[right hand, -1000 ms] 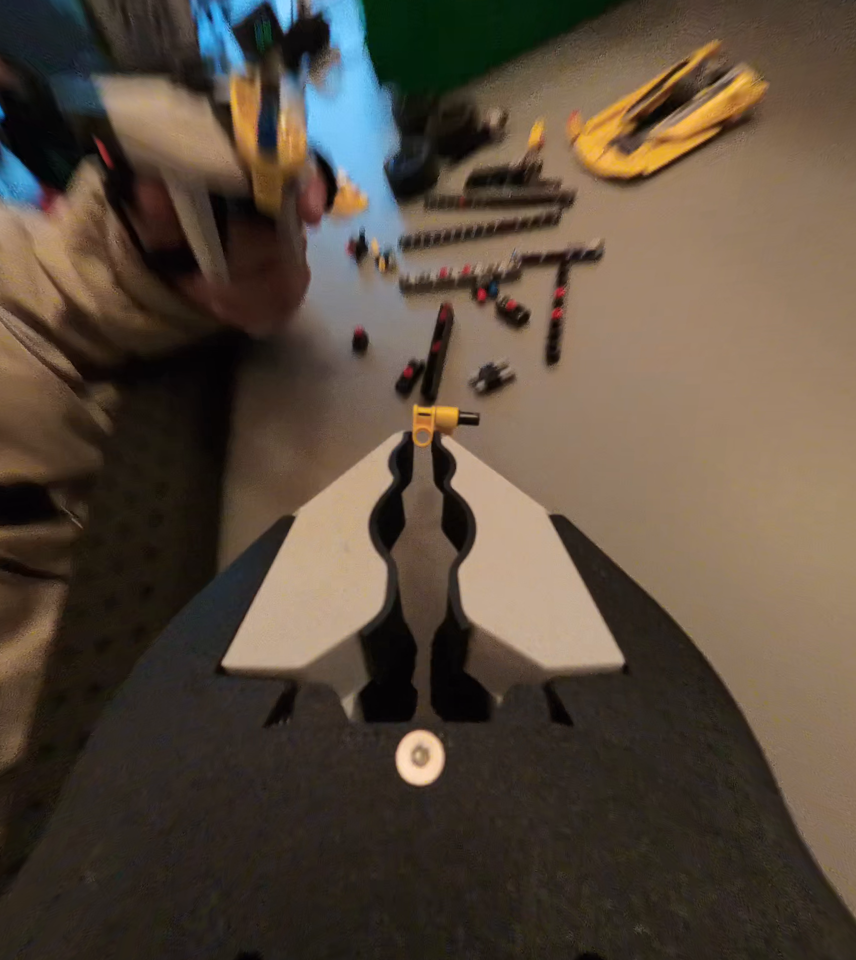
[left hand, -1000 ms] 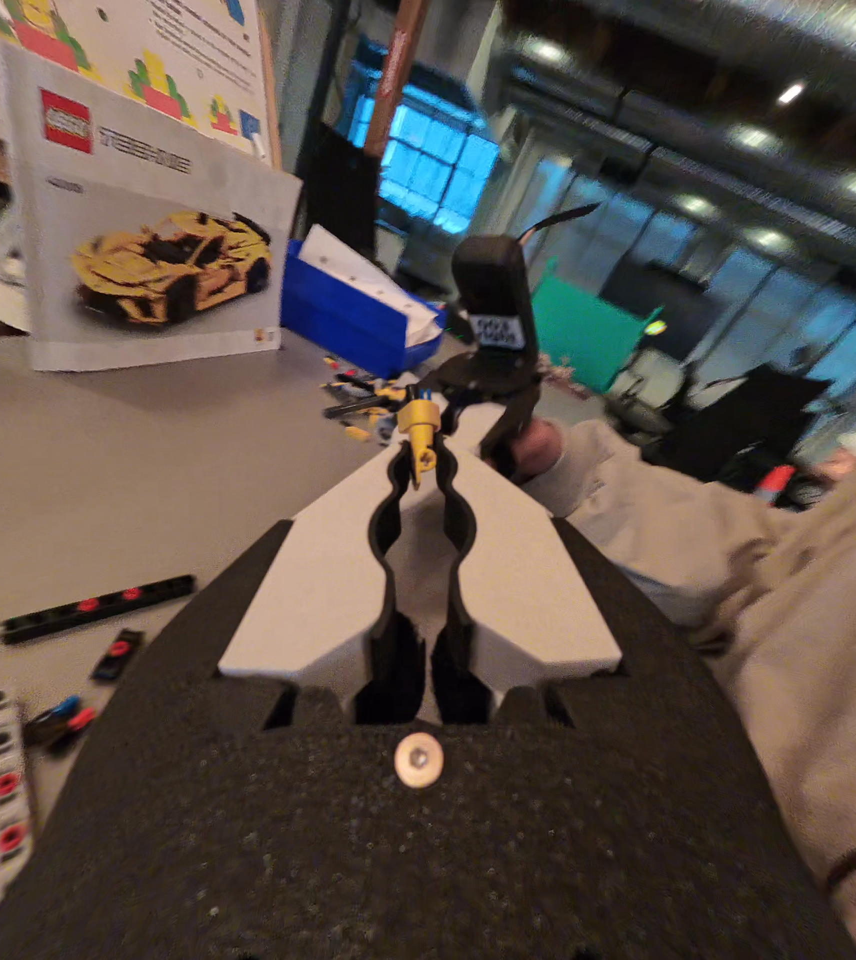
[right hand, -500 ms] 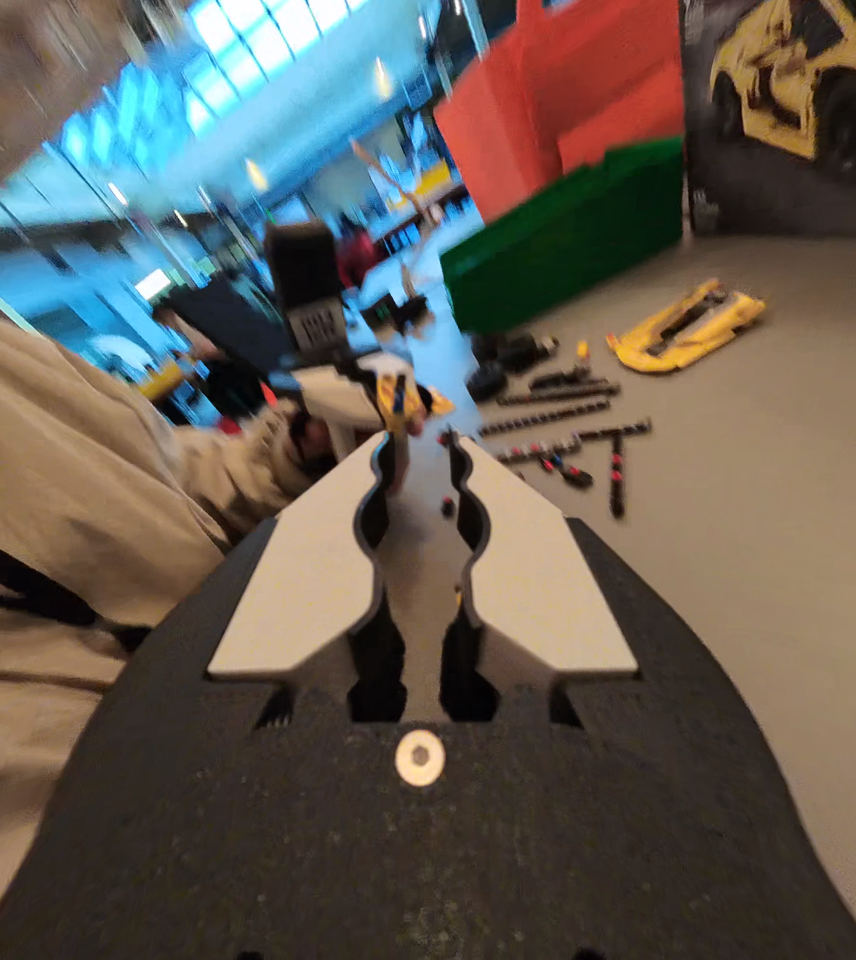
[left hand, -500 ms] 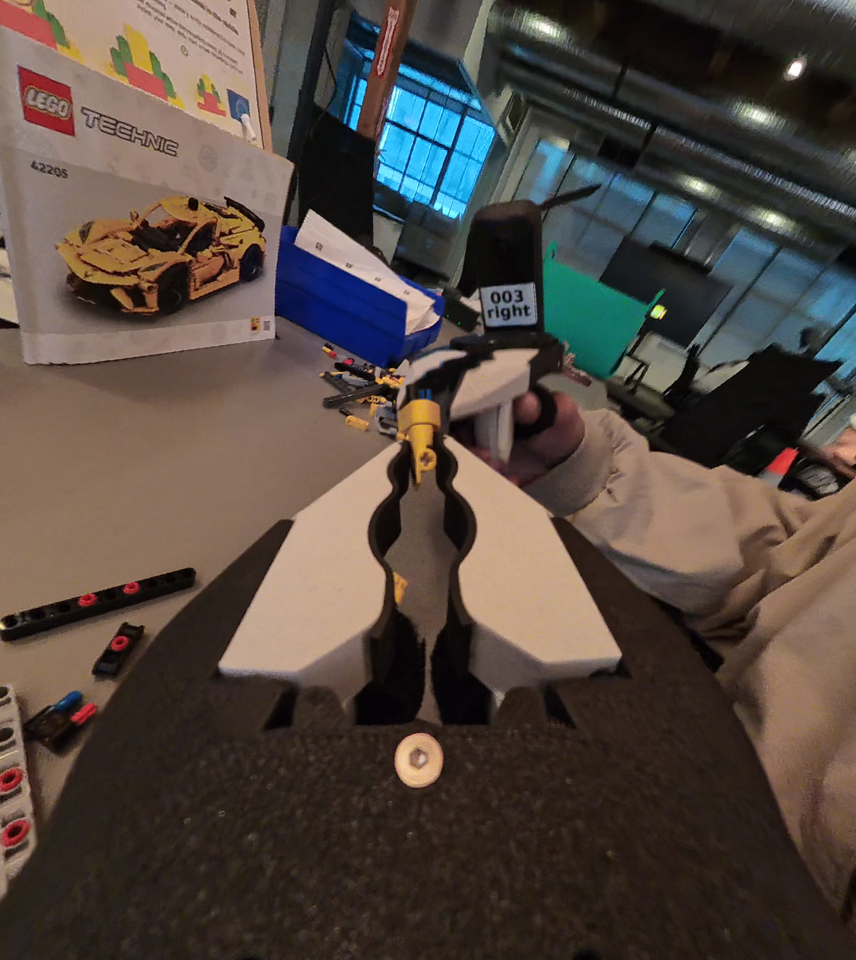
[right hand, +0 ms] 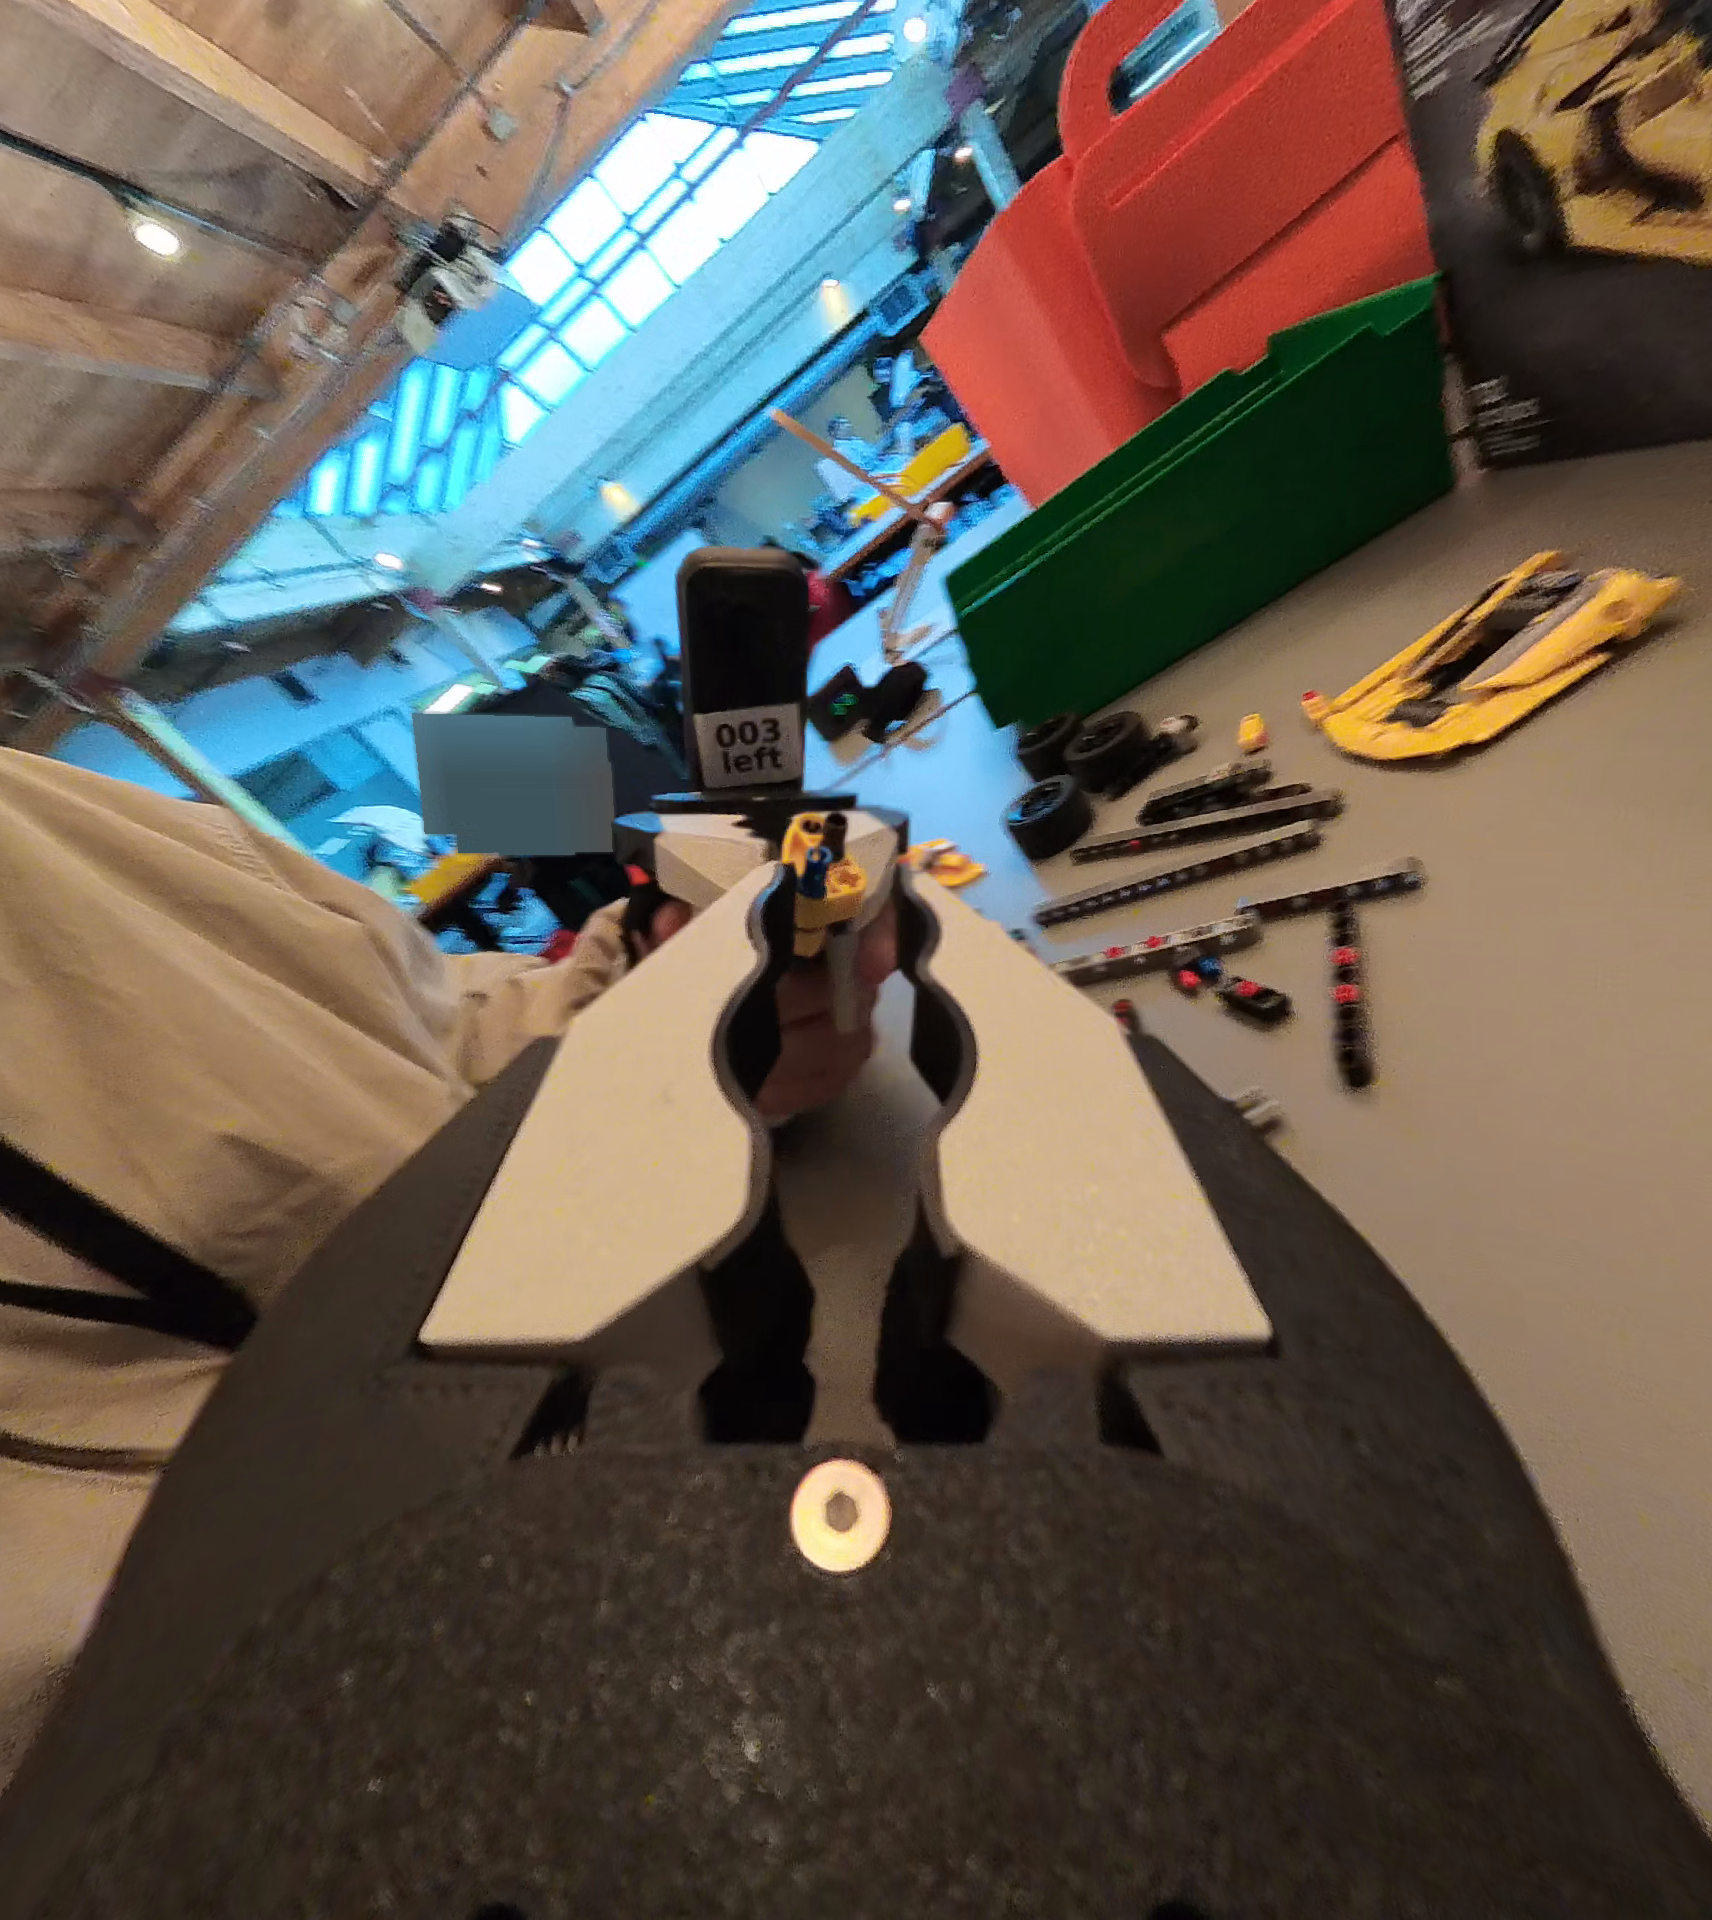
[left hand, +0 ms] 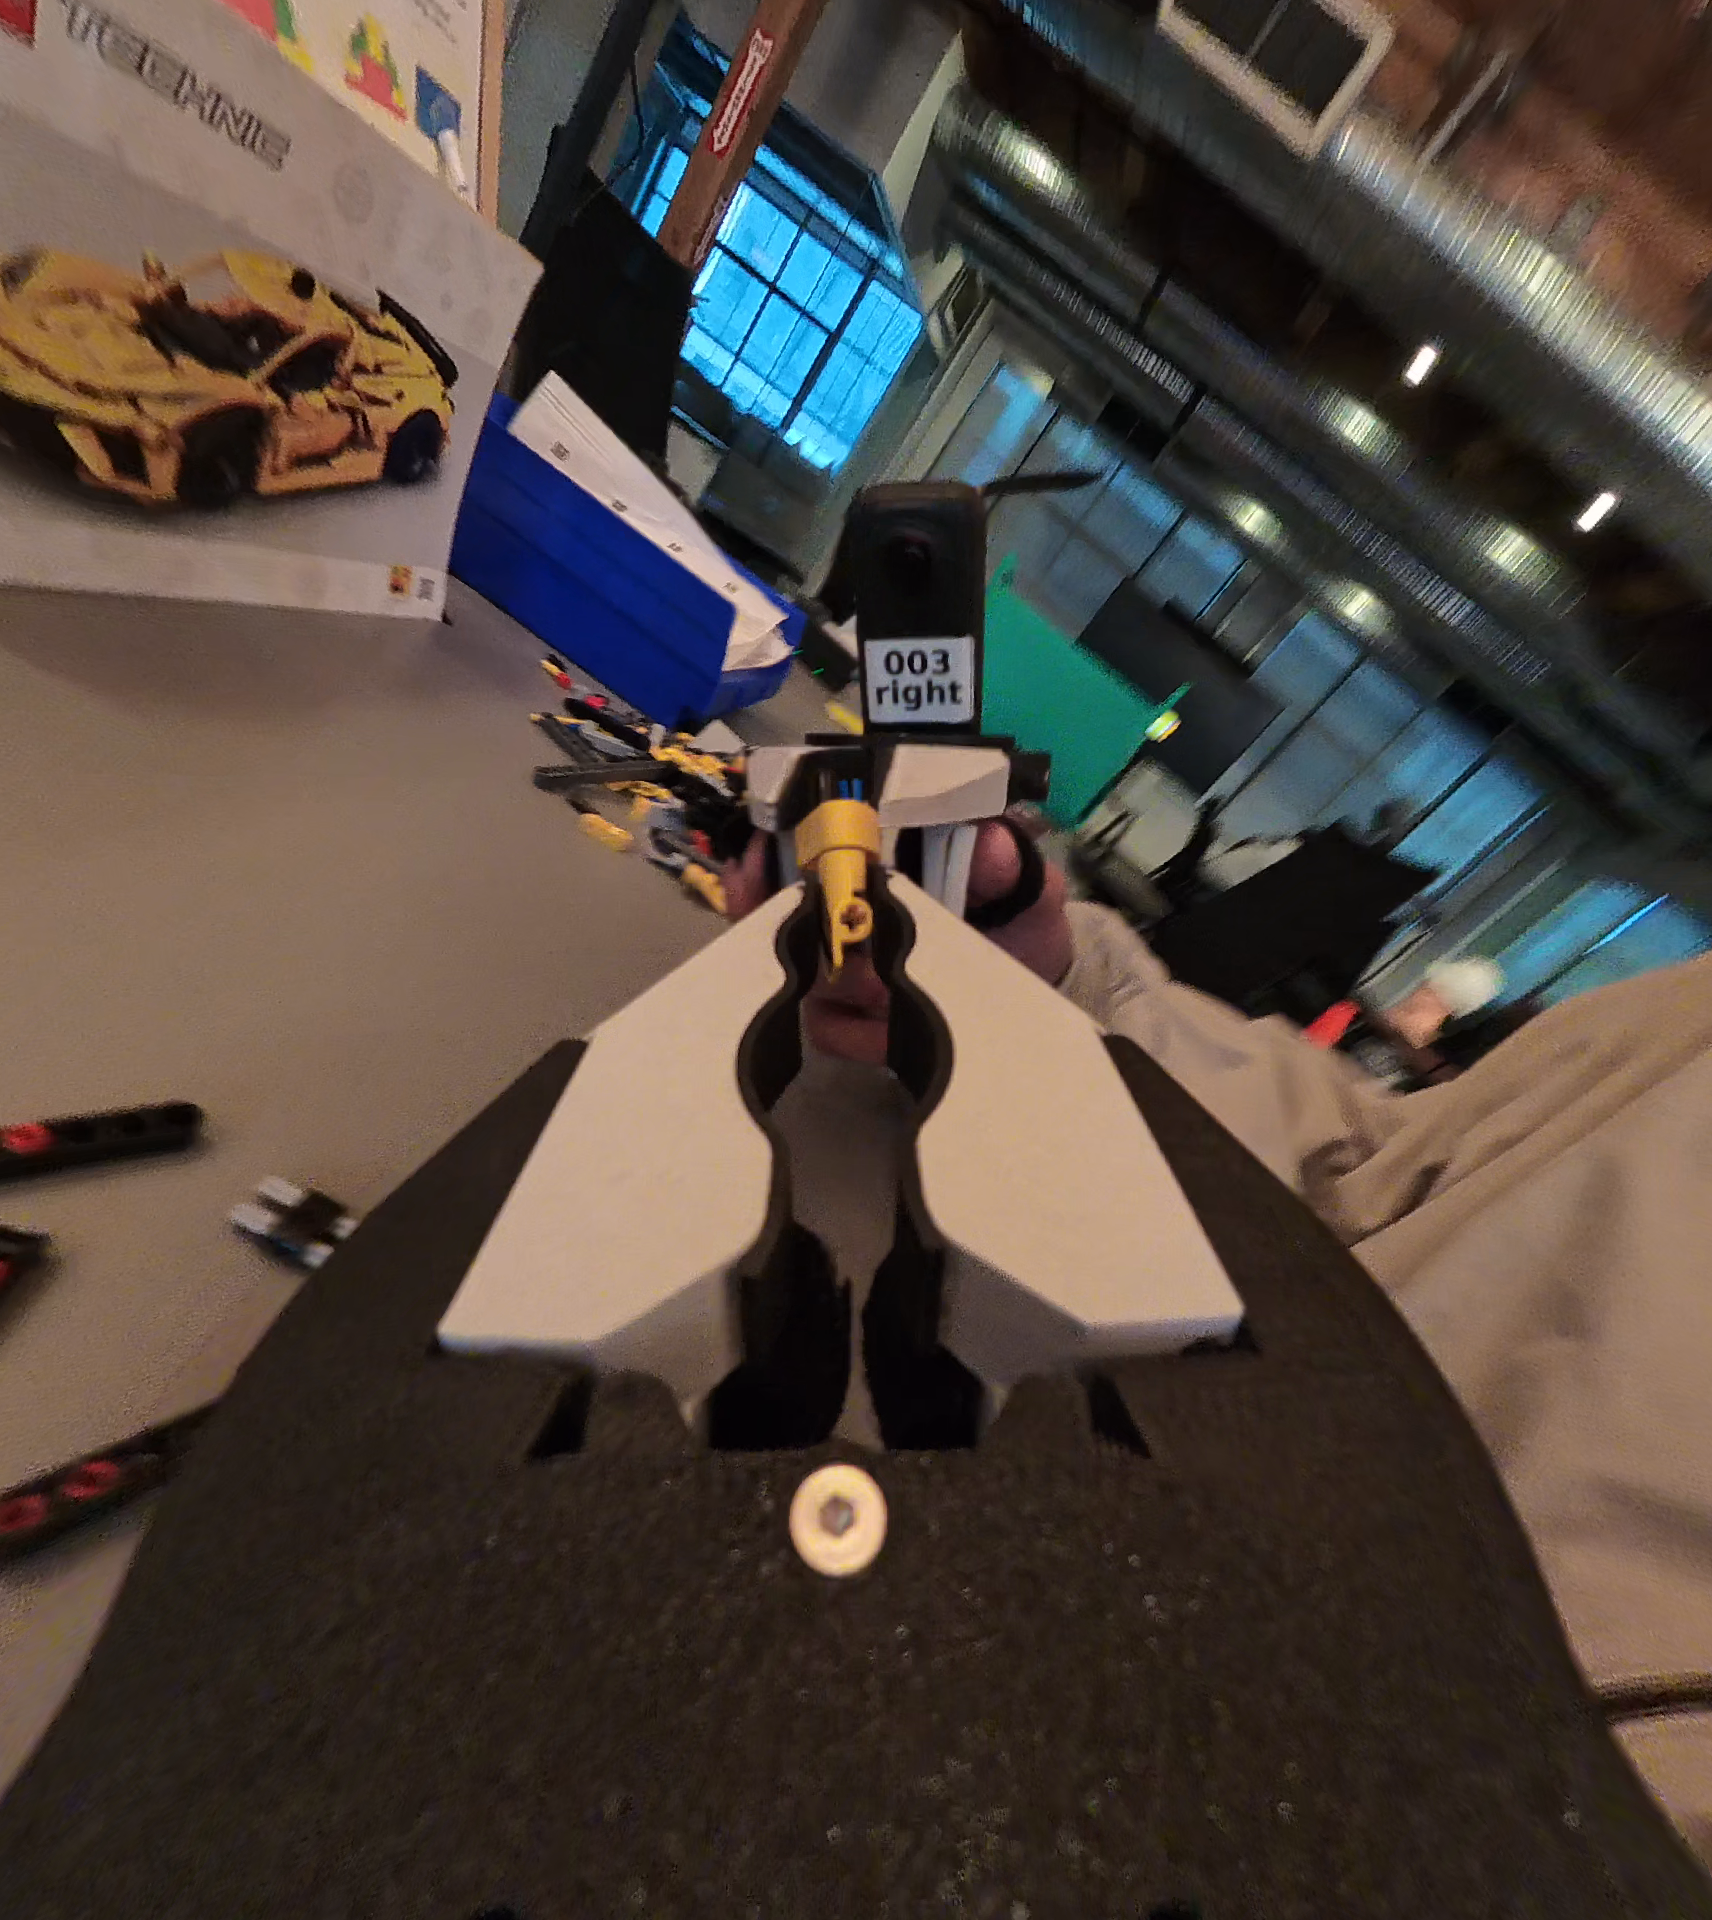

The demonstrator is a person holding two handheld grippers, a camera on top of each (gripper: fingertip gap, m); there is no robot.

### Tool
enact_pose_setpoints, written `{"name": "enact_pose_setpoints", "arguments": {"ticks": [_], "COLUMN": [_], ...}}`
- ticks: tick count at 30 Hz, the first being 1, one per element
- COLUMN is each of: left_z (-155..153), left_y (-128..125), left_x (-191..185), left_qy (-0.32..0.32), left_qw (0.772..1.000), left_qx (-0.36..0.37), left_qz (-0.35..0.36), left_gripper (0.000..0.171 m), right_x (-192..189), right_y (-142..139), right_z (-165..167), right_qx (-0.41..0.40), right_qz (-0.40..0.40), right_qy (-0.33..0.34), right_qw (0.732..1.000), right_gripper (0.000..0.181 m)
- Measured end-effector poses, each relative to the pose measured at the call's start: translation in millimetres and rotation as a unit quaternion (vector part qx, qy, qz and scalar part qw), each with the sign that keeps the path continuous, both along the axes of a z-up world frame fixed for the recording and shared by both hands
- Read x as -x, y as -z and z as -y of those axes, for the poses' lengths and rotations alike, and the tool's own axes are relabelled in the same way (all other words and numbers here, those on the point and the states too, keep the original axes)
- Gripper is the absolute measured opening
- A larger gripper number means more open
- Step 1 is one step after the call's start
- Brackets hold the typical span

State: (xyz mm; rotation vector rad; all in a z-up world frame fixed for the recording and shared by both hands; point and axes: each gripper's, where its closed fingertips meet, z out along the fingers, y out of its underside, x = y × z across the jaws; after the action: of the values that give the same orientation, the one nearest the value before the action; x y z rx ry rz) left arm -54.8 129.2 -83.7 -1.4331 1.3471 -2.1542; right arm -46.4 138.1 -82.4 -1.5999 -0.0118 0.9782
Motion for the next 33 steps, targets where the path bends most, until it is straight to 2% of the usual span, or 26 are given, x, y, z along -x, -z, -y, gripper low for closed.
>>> {"name": "enact_pose_setpoints", "arguments": {"ticks": [3,7,14,18,21,23,26,30,33], "left_z": [-3.5,0.5,-3.0,-4.5,7.7,18.9,26.0,26.6,26.0], "left_y": [1.3,-2.8,0.9,1.3,7.6,11.5,22.2,24.7,25.0], "left_x": [-3.0,-4.4,-3.0,-4.9,0.2,7.4,12.7,14.6,13.1], "left_qy": [0.010,0.006,0.016,-0.014,0.016,0.057,0.087,0.091,0.079], "left_qw": [0.996,0.998,0.997,1.000,0.999,0.996,0.991,0.989,0.989], "left_qx": [0.089,0.067,0.072,0.021,-0.040,-0.063,-0.095,-0.115,-0.127], "left_qz": [-0.021,-0.008,-0.018,-0.006,-0.004,-0.005,-0.022,-0.021,-0.017], "left_gripper": [0.008,0.009,0.011,0.008,0.007,0.006,0.006,0.006,0.006], "right_x": [-2.3,7.1,3.5,1.9,6.9,18.8,25.3,30.2,28.4], "right_y": [2.5,-0.6,2.1,3.1,-0.6,2.4,17.0,26.4,27.3], "right_z": [-2.7,-2.2,-2.7,-1.8,3.3,11.3,21.7,28.3,27.6], "right_qx": [-0.003,0.009,0.022,0.025,0.017,0.025,0.059,0.082,0.078], "right_qz": [0.048,-0.032,-0.055,-0.052,-0.038,-0.017,0.031,0.032,0.035], "right_qy": [0.034,-0.013,-0.012,-0.008,-0.029,-0.072,-0.109,-0.140,-0.137], "right_qw": [0.998,0.999,0.998,0.998,0.999,0.997,0.992,0.986,0.987], "right_gripper": [0.020,0.016,0.016,0.016,0.019,0.017,0.015,0.015,0.015]}}
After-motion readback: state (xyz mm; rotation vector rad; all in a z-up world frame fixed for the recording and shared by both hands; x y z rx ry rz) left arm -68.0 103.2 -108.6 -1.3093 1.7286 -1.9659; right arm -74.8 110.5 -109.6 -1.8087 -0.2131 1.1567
